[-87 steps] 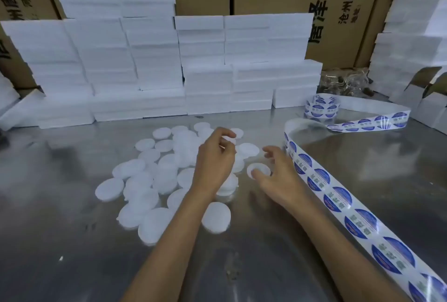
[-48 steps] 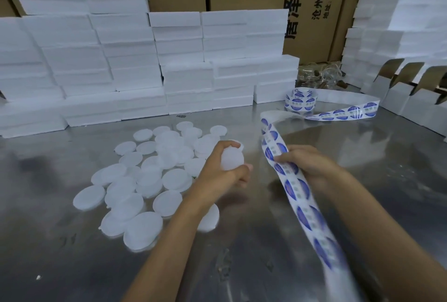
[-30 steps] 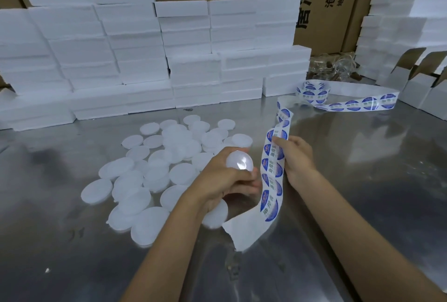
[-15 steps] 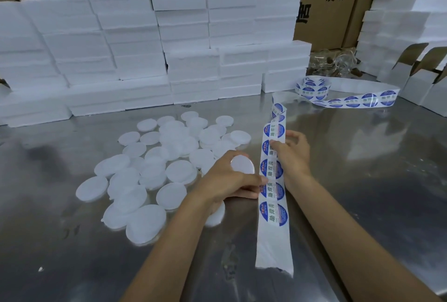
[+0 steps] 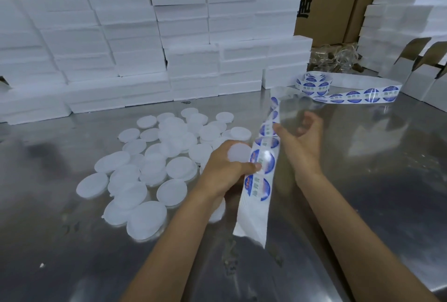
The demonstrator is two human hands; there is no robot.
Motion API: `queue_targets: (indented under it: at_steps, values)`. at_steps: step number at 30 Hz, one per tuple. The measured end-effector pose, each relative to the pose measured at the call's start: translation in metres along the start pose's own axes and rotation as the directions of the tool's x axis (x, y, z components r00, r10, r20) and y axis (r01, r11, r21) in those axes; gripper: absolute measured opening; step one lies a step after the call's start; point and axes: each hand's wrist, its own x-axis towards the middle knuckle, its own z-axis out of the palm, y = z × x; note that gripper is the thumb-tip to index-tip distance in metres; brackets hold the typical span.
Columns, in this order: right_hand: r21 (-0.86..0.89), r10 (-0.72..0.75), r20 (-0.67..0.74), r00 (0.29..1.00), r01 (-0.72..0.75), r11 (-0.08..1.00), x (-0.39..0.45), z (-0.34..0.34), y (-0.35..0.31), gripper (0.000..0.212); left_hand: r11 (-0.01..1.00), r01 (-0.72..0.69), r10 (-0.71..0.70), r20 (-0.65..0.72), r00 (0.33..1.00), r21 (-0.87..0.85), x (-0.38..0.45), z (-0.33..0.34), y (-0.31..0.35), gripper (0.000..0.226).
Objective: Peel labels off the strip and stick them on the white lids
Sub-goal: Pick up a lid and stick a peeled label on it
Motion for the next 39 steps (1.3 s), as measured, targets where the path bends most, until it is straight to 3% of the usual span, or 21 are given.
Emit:
queue_targets:
  at_steps: [2,3,6,8,11,15,23,29,33,35,39]
  values:
    - [-0.037,-0.254,0.106,0.961,0.26,0.965,-0.011,-0.003,-0.01,0.038,0.998,-0.038,0.034,-0.077,0.996,-0.04,0.003,-0.005,0.001,0.042]
    - [-0.009,-0.287,0.222,0.932,0.296,0.955,-0.018,-0.003,-0.013,0.029,0.997,-0.052,0.045,-0.108,0.993,-0.061,0.004,-0.008,0.001,0.041]
    - [-0.113,-0.258,0.574,0.777,0.387,0.915,-0.036,0.001,-0.01,0.02,0.991,-0.044,0.026,-0.136,0.99,-0.125,0.006,-0.013,0.0,0.041]
    - [-0.197,-0.261,0.662,0.703,0.498,0.844,-0.04,0.003,-0.004,0.028,0.975,-0.004,-0.019,-0.104,0.994,-0.223,0.006,-0.016,0.0,0.042]
    - [-0.193,-0.267,0.668,0.695,0.508,0.839,-0.04,0.002,0.0,0.047,0.928,0.05,-0.066,-0.03,0.997,-0.368,0.006,-0.022,0.0,0.038]
    - [-0.19,-0.349,0.631,0.693,0.574,0.796,-0.043,0.007,0.001,0.027,0.889,0.066,-0.065,0.017,0.998,-0.453,0.008,-0.028,0.0,0.032]
    - [-0.174,-0.451,0.575,0.682,0.641,0.747,-0.052,0.012,0.0,0.018,0.921,0.001,-0.052,-0.121,0.991,-0.389,0.01,-0.031,0.0,0.039]
    - [-0.054,-0.386,0.587,0.711,0.511,0.858,-0.054,0.013,-0.005,0.015,0.958,-0.036,-0.025,-0.209,0.978,-0.285,0.008,-0.029,0.003,0.042]
    - [0.175,-0.188,0.613,0.767,0.1,0.979,-0.047,0.005,-0.012,0.007,0.983,-0.029,-0.012,-0.222,0.975,-0.182,0.007,-0.03,0.005,0.04]
    - [0.266,-0.104,0.59,0.801,-0.071,0.961,-0.041,0.002,-0.015,0.004,0.991,-0.009,-0.01,-0.141,0.99,-0.132,0.006,-0.031,0.006,0.039]
    - [0.415,0.004,0.527,0.85,-0.262,0.871,-0.029,-0.002,-0.018,0.017,0.986,0.081,-0.063,0.125,0.99,-0.144,-0.001,-0.03,0.009,0.043]
